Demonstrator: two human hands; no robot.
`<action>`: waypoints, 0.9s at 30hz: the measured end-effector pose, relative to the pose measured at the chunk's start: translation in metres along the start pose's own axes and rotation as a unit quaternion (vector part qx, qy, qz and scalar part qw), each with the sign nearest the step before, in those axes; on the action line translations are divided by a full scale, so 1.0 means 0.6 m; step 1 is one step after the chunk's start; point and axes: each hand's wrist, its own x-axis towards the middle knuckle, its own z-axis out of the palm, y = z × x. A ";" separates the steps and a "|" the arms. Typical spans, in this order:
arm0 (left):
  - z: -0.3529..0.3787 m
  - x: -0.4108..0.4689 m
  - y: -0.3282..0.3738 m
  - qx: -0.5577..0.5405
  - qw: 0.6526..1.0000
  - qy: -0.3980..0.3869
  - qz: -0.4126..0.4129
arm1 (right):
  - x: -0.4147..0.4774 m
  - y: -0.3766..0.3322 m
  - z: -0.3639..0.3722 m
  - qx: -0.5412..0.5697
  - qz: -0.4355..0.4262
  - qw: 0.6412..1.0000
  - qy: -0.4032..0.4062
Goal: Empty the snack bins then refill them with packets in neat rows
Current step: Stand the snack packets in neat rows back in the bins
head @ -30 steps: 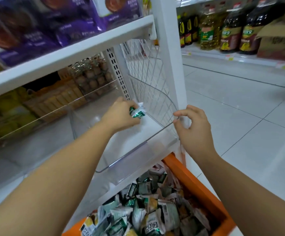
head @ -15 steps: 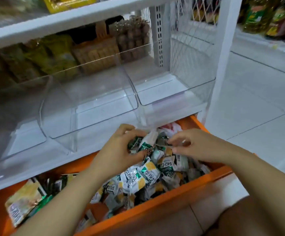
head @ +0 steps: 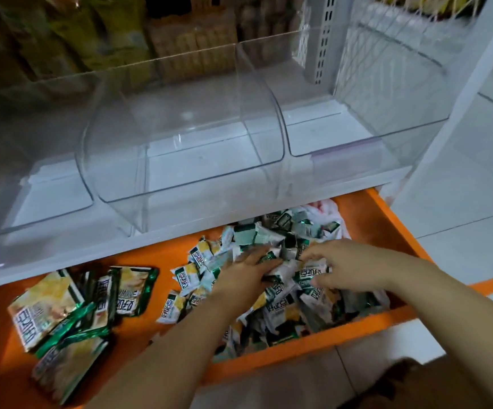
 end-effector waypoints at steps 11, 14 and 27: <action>-0.061 -0.021 0.017 -0.051 0.998 -0.032 -0.003 | 0.003 -0.003 -0.020 -0.020 -0.010 1.000 0.018; -0.094 -0.094 -0.012 -0.081 0.997 -0.004 -0.017 | -0.004 -0.031 -0.018 -0.004 -0.038 0.998 0.045; -0.135 -0.397 -0.259 -0.050 0.984 0.005 -0.172 | 0.106 -0.280 0.087 0.059 -0.143 0.988 0.019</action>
